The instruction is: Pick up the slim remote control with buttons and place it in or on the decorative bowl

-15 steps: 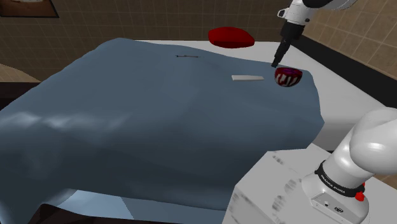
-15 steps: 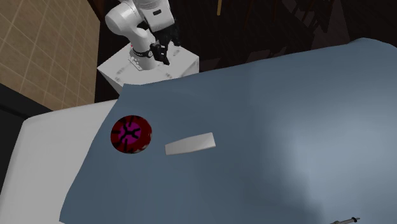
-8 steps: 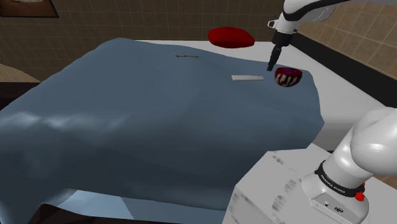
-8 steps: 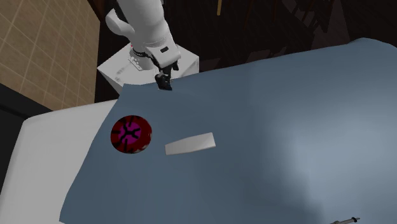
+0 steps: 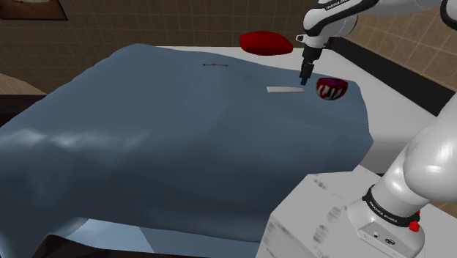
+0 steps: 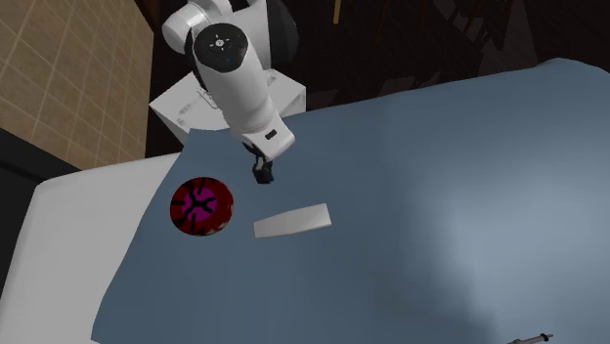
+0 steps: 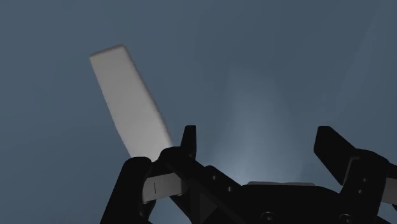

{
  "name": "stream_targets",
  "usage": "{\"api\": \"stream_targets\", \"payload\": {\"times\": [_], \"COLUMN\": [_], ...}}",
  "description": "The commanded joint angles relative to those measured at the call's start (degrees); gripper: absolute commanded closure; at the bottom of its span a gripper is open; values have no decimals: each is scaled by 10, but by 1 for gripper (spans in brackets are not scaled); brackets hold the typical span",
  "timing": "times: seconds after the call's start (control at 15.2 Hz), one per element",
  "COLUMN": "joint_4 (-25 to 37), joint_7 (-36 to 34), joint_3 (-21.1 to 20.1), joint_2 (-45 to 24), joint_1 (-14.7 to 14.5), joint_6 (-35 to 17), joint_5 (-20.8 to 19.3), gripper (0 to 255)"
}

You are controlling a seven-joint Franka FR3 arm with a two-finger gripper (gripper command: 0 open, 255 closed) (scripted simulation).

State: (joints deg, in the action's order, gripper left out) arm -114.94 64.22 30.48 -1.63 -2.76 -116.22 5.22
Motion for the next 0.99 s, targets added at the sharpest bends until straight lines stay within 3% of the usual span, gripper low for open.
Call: {"api": "stream_targets", "payload": {"times": [0.0,0.66,0.92], "joint_4": [43,280,266], "joint_7": [50,213,217], "joint_3": [4,-34,-39], "joint_2": [-55,-299,-310], "joint_1": [7,88,90], "joint_6": [-2,18,-6], "joint_5": [25,105,111], "gripper": [0,0,0]}}
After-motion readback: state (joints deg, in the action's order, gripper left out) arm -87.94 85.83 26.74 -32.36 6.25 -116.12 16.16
